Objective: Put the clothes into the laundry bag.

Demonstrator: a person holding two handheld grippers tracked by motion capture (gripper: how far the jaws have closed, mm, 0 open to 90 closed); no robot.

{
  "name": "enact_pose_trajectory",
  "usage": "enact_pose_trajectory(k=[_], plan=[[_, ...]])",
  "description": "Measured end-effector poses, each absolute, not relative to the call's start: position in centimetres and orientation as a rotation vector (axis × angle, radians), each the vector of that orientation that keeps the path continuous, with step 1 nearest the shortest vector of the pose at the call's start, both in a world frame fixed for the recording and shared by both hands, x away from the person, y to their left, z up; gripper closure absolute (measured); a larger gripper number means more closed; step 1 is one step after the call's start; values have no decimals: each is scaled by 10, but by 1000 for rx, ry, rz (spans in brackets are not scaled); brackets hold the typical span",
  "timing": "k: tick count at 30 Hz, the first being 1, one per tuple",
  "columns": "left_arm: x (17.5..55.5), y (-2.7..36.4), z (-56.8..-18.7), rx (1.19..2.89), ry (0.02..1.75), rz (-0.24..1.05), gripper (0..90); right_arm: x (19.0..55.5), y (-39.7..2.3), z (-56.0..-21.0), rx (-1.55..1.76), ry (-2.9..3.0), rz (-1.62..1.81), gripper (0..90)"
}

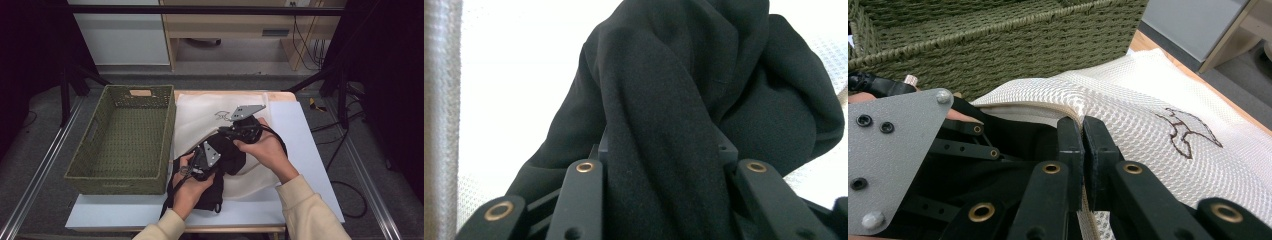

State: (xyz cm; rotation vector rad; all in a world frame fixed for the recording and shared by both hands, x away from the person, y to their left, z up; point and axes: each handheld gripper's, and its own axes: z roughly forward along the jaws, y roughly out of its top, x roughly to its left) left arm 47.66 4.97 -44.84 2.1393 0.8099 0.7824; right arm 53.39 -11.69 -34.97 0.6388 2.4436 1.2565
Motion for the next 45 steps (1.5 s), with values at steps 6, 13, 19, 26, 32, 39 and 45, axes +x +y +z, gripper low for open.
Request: enact_pose_trajectory(k=[6, 13, 19, 26, 32, 39, 45], plan=[[476, 49, -450, 2137, 817, 776, 616, 534, -119, -352, 658, 2444, 1254, 875], [476, 49, -450, 2137, 814, 773, 612, 534, -120, -355, 664, 2446, 1257, 875], [476, 49, -451, 2140, 812, 772, 613, 534, -121, -355, 662, 2447, 1257, 874], [476, 51, -450, 2122, 797, 755, 518, 534, -122, -355, 661, 2449, 1263, 873], [471, 57, -441, 2053, 787, 698, 409, 533, -123, -355, 662, 2443, 1267, 872], [459, 64, -422, 1959, 742, 655, 354, 532, -124, -356, 673, 2434, 1284, 872], [442, 74, -405, 1903, 733, 634, 338, 529, -127, -360, 707, 2426, 1298, 872]])
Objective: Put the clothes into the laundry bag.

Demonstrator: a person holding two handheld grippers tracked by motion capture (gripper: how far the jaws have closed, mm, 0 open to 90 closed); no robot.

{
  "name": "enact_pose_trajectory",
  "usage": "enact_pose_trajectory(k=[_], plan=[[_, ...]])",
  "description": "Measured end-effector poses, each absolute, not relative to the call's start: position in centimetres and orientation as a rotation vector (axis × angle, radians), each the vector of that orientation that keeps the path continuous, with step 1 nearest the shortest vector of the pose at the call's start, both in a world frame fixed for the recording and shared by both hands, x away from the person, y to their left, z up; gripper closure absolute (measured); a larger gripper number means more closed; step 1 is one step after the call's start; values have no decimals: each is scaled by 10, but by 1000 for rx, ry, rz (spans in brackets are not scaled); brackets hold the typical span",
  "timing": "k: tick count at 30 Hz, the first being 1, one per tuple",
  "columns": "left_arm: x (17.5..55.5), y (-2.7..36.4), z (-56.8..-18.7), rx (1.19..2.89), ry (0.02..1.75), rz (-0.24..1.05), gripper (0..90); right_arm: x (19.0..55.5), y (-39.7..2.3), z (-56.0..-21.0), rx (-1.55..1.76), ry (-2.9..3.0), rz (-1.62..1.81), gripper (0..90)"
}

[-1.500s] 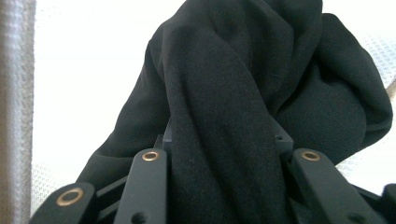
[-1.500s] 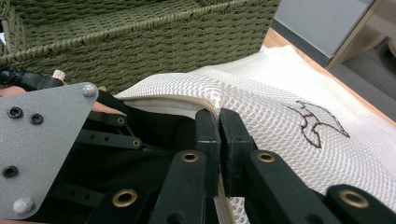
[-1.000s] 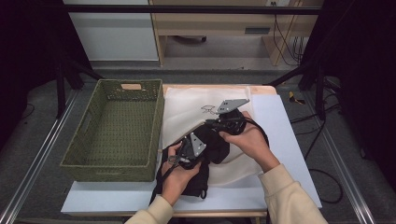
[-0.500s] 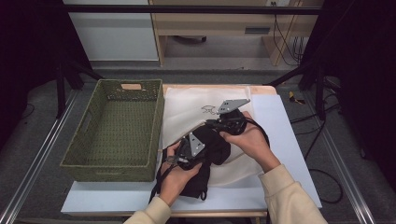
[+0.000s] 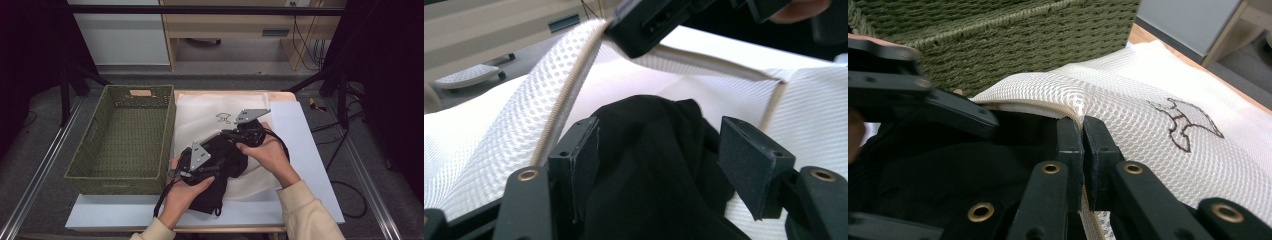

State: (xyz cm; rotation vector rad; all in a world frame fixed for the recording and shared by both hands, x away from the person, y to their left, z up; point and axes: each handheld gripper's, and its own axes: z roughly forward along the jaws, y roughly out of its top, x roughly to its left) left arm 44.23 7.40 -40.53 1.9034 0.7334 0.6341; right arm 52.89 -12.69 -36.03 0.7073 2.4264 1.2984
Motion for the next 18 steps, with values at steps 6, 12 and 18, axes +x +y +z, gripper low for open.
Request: enact_pose_trajectory(k=[6, 12, 18], plan=[[428, 84, -400, 1899, 761, 610, 363, 521, -125, -363, 716, 2388, 1271, 872], [415, 93, -397, 1917, 747, 613, 414, 517, -118, -364, 693, 2395, 1206, 872], [398, 108, -397, 1908, 763, 624, 478, 513, -123, -365, 712, 2381, 1251, 872]])
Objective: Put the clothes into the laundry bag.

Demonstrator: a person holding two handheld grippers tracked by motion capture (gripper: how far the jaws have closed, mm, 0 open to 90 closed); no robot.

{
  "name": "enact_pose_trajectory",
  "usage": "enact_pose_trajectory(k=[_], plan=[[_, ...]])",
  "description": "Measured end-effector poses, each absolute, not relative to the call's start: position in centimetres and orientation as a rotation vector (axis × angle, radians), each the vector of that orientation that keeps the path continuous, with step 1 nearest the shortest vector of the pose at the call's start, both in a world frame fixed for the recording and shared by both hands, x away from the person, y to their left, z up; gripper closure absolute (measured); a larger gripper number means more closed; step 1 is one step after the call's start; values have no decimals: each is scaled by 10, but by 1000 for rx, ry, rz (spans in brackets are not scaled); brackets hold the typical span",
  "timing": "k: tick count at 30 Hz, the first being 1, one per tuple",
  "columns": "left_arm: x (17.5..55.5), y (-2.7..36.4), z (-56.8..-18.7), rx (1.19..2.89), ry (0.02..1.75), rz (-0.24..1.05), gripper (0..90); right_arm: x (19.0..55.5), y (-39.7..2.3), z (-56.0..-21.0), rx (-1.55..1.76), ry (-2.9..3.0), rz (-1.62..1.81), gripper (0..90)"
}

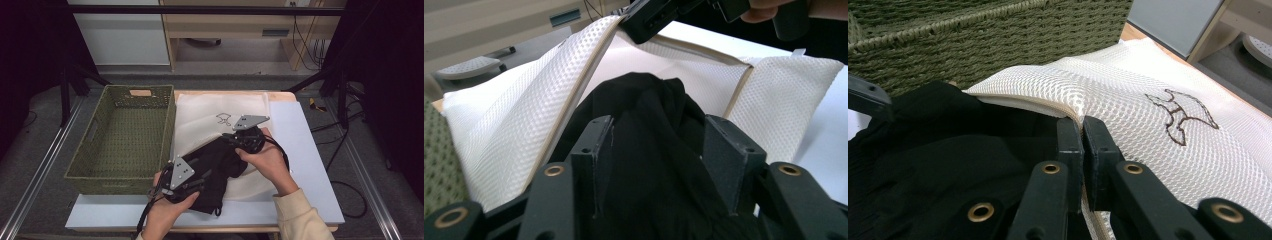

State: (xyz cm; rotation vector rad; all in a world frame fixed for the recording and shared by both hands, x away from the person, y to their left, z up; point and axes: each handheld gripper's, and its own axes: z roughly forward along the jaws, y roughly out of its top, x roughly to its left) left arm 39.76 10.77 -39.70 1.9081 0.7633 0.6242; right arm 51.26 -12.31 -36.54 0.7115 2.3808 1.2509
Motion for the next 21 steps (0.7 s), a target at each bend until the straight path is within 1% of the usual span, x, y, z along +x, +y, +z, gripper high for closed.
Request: enact_pose_trajectory(k=[1, 2, 4, 6, 10, 14, 20, 21], plan=[[395, 109, -397, 1908, 763, 626, 478, 513, -123, -365, 712, 2381, 1251, 872], [392, 112, -397, 1907, 771, 624, 518, 512, -124, -367, 716, 2380, 1252, 872], [390, 113, -398, 1905, 774, 627, 525, 511, -123, -367, 715, 2383, 1247, 872], [388, 115, -400, 1902, 782, 626, 575, 510, -123, -368, 708, 2382, 1241, 872], [384, 120, -403, 1906, 805, 619, 629, 510, -123, -369, 716, 2383, 1238, 872], [377, 127, -409, 1905, 811, 609, 755, 510, -123, -372, 712, 2390, 1228, 872], [372, 128, -417, 1933, 809, 580, 861, 510, -124, -374, 719, 2394, 1227, 872], [371, 127, -418, 1939, 807, 563, 861, 510, -124, -374, 719, 2394, 1225, 872]])
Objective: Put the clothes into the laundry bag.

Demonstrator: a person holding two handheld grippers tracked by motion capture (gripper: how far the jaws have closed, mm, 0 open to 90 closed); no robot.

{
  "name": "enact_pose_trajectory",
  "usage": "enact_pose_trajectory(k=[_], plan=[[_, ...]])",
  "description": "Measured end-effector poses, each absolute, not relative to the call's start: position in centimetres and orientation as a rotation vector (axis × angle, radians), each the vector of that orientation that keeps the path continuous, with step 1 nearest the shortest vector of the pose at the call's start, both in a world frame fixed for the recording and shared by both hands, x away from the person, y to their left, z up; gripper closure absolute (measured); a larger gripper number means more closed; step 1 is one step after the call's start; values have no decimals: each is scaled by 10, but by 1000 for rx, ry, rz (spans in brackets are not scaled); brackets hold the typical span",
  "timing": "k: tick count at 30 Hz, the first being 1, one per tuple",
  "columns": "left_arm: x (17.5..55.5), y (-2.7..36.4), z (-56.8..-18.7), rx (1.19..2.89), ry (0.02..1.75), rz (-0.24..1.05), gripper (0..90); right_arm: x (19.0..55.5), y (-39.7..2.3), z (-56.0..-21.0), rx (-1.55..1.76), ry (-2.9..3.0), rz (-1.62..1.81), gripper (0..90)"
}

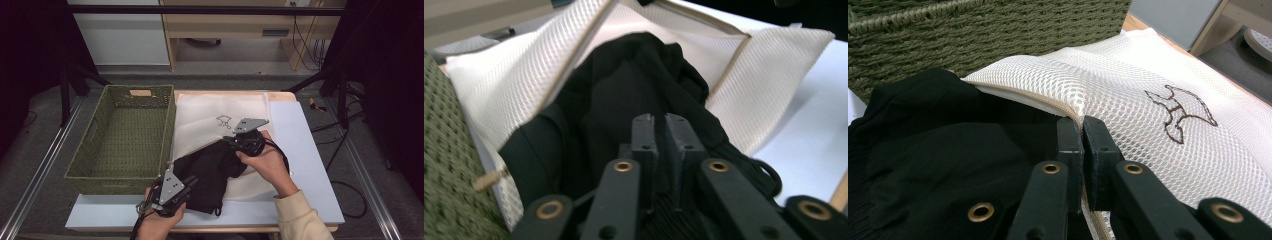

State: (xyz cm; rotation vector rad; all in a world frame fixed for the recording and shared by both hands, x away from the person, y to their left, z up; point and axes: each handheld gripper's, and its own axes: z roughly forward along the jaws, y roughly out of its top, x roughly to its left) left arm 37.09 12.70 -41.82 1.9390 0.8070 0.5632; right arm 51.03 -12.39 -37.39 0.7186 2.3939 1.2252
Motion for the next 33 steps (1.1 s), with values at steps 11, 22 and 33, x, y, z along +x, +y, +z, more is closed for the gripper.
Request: enact_pose_trajectory(k=[11, 22, 33], plan=[[366, 127, -430, 1994, 803, 530, 898, 511, -123, -378, 713, 2403, 1216, 873], [361, 130, -444, 2054, 824, 492, 898, 511, -124, -378, 721, 2397, 1229, 873], [361, 114, -463, 2154, 803, 503, 898, 511, -124, -379, 721, 2399, 1226, 873]])
